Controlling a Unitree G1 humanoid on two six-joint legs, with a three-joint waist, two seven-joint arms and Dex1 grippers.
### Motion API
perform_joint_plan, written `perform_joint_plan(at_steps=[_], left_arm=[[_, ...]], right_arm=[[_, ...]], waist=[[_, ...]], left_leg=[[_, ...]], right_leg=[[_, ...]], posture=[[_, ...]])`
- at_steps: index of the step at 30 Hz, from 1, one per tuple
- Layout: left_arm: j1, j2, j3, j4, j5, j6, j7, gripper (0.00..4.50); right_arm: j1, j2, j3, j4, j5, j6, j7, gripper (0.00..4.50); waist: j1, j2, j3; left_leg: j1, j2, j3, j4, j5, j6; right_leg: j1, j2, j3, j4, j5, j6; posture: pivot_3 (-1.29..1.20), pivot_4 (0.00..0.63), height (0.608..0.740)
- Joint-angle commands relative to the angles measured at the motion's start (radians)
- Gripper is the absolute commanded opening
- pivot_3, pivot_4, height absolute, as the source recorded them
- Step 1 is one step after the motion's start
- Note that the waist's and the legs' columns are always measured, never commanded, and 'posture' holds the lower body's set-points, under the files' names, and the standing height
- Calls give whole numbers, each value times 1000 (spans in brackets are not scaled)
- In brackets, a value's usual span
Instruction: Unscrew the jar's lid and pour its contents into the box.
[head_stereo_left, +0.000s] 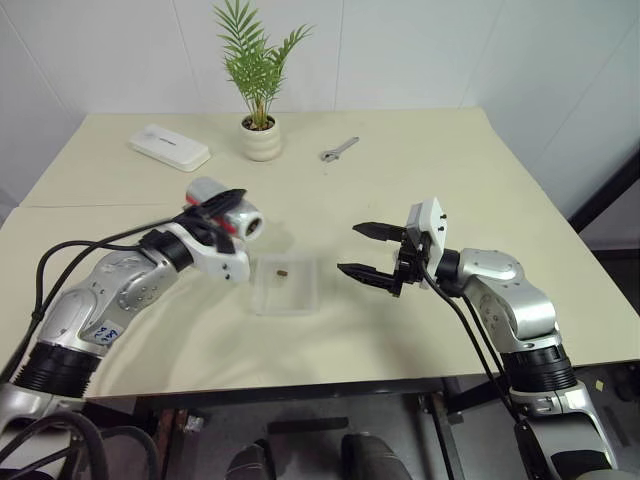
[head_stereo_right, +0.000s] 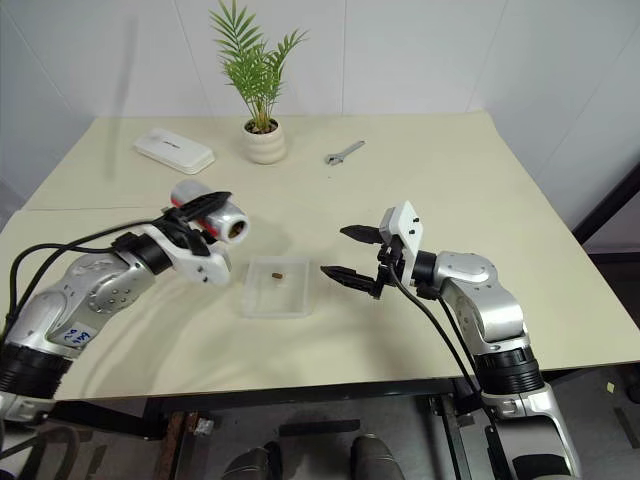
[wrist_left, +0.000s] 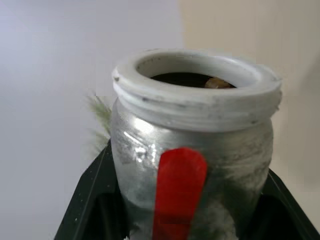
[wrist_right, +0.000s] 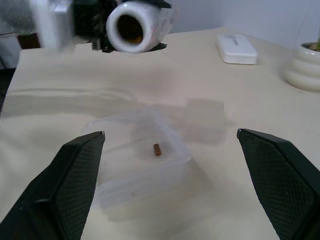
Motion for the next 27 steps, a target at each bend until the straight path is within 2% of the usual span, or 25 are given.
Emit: perform_joint_plan(at_steps=[1,4,8,18,21,25,26,27], left_arm=[[-39,-69,199,4,-310,375,-120,1957],[-74,-118,306,41,-427,573,-103,1957],[-119,-165,434,185,-513,643,-27,1957],[-159,-166,485,597,-503,266,43,1957],[-156,-170,482,666,-507,114,20,1957],[-148,-175,495,729,-550,55,-24,1957],[-140,-173,497,738,-551,42,-19,2685],[-135,-171,498,746,-553,32,-16,2893]], right_arm=[[-5,-29,-6,-20,-4,-62,53,4461],[-14,-40,2,6,-20,-105,90,4461],[-23,-38,0,37,-23,-158,134,4461],[-51,-36,-1,97,-30,-182,171,4461],[-49,-33,-1,93,-30,-178,165,4461],[-46,-30,-1,88,-29,-174,156,4461],[-45,-30,-1,85,-27,-172,153,4500],[-44,-29,-2,83,-26,-171,151,4500]], waist=[[-3,0,0],[-5,0,0],[-5,0,0],[-2,-1,0],[-2,-1,0],[-3,-1,0],[-3,-1,0],[-3,-1,0]], left_leg=[[0,1,-1,3,0,0],[1,1,-2,6,0,0],[2,0,-4,6,2,1],[1,0,-4,5,2,0],[1,0,-4,4,-1,-4],[0,0,-3,4,-1,-4],[0,0,-4,4,-1,-3],[0,0,-4,3,-1,-3]], right_leg=[[0,1,0,1,0,0],[1,1,0,3,1,1],[3,2,0,3,2,1],[2,1,0,0,3,1],[2,1,0,-1,3,1],[2,1,0,-1,3,1],[2,1,0,-1,3,1],[2,1,0,-1,3,1]], posture=[[0,150,740],[0,150,740],[0,150,740],[0,150,740],[0,150,740],[0,150,740],[0,150,740],[0,150,740]])
